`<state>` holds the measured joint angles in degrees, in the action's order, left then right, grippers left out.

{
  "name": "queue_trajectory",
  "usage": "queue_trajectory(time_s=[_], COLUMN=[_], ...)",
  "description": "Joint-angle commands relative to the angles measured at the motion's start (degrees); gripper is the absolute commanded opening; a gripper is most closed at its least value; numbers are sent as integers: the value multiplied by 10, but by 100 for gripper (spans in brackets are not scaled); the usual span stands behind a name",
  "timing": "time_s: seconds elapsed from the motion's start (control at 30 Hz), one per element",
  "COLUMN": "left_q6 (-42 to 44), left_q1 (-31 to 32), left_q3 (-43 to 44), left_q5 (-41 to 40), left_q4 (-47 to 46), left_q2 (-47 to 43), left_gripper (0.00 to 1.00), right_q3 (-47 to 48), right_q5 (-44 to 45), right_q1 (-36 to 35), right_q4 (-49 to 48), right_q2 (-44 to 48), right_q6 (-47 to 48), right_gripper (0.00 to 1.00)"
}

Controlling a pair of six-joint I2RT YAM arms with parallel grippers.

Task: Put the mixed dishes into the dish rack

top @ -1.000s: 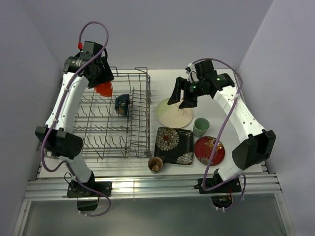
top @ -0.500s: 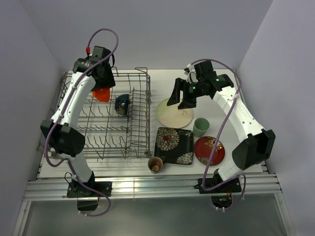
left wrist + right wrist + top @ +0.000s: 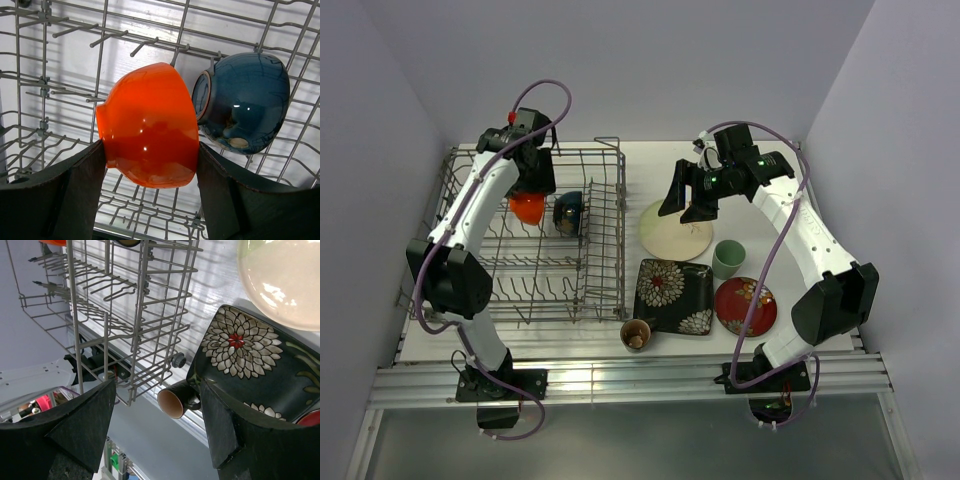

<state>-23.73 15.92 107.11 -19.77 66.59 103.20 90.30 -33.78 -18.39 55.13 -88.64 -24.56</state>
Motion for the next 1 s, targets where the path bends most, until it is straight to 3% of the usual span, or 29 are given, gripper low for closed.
queue_trajectory(time_s=[0.0,0.8,0.97], left_q6=[23,28,28], left_q1=[-8,-34,-41], left_q3=[6,14,6], left_q5=[14,65,69], left_q4=[-34,-52,-52], left_q2=[-26,31,40], left_gripper=[0,0,7], right_q3=[-6,10,24], right_q5=[-10,-8,-8], right_q1=[0,9,8], right_q4=[-18,-13,-9], right_q2=[2,-17,-25], right_q6=[7,14,13], right_gripper=[75,74,74])
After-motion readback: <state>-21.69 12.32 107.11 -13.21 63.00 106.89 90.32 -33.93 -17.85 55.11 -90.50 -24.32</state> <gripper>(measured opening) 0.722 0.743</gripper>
